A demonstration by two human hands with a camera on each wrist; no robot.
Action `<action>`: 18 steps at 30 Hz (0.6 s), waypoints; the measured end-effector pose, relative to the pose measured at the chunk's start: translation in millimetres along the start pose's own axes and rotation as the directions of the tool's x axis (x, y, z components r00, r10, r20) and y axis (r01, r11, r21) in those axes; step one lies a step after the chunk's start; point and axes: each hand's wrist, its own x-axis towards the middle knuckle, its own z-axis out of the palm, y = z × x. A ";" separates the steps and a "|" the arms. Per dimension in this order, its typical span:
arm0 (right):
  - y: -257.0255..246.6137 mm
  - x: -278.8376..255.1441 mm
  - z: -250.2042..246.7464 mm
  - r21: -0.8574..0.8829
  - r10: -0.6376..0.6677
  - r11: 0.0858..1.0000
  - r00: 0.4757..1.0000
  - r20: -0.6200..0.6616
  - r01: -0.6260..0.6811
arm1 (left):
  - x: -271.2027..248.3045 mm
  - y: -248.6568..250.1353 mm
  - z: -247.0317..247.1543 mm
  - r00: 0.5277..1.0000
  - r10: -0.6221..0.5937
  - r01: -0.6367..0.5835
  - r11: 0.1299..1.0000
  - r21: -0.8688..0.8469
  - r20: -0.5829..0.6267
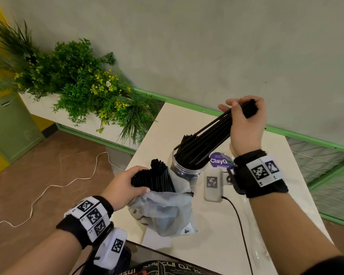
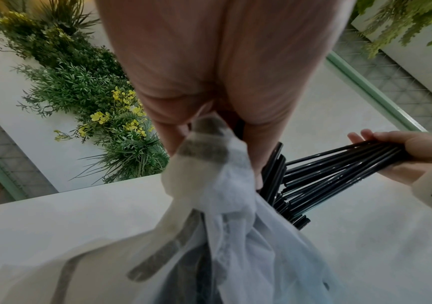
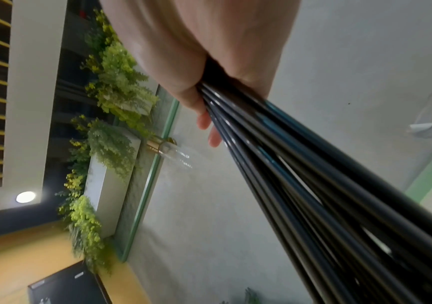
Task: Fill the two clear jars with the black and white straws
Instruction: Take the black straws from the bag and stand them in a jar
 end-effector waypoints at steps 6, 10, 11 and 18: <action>21.5 -7.9 -1.3 -0.098 -0.042 0.995 0.996 -0.072 0.035 | -2.9 -2.3 -1.3 1.000 -0.004 0.004 1.000 0.008 -0.009; 27.9 -15.4 -1.6 -0.127 -0.078 0.989 0.996 -0.044 0.072 | -3.6 -2.3 -0.2 1.000 -0.004 0.004 1.000 -0.008 -0.008; 30.6 -20.0 0.3 -0.144 -0.084 0.986 0.996 -0.025 0.079 | -3.6 -1.8 0.1 1.000 -0.002 0.002 1.000 -0.008 -0.007; 69.9 -51.0 2.2 -0.233 0.041 0.973 0.984 0.174 0.000 | -2.0 -0.1 0.6 1.000 0.013 -0.013 1.000 -0.009 0.001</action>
